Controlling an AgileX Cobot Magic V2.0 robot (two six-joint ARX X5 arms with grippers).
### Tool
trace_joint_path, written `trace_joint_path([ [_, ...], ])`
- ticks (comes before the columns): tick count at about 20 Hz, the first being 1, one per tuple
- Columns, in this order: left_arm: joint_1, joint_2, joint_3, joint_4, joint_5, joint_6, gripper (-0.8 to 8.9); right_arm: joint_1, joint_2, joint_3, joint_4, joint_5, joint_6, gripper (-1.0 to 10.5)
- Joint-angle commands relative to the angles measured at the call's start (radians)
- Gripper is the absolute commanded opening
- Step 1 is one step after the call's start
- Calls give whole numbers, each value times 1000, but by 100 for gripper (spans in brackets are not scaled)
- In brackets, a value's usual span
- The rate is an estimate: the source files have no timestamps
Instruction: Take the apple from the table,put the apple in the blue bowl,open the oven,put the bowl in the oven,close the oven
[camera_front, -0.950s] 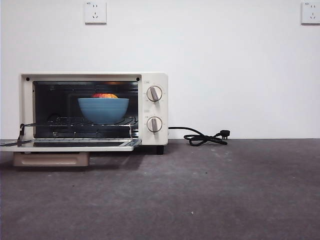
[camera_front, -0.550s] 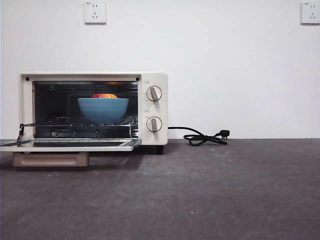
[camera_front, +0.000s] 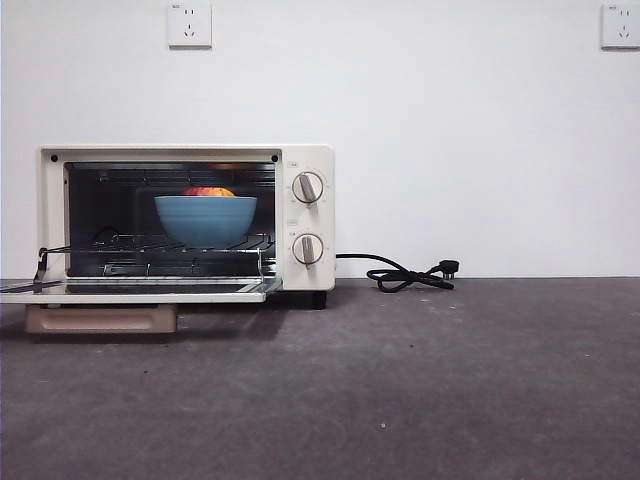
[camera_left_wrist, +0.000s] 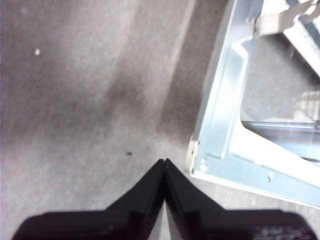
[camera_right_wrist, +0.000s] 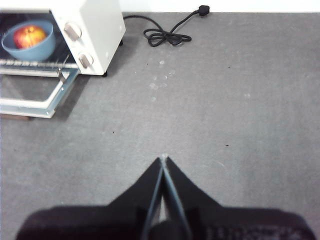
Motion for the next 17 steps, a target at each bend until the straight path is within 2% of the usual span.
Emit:
trace_joint_path([
  [1,-4,42,-8,6,16,-10,-9,0,4,-6,9,1,29,-8],
  [9,-7,79,-8,111,188,-101,-8,0,6,-6,15,8,32,-8],
  [11,-7,79,-8,119,198,-113,-8,0,6,-6,15,8,32,-8],
  [14,-7,79,-7,143,295,-124,-8,0,6,-6,14,8,31,-8],
  [17,-7,73,-6,228,396,-204,-8,0,6,-6,14,8,31,-8],
])
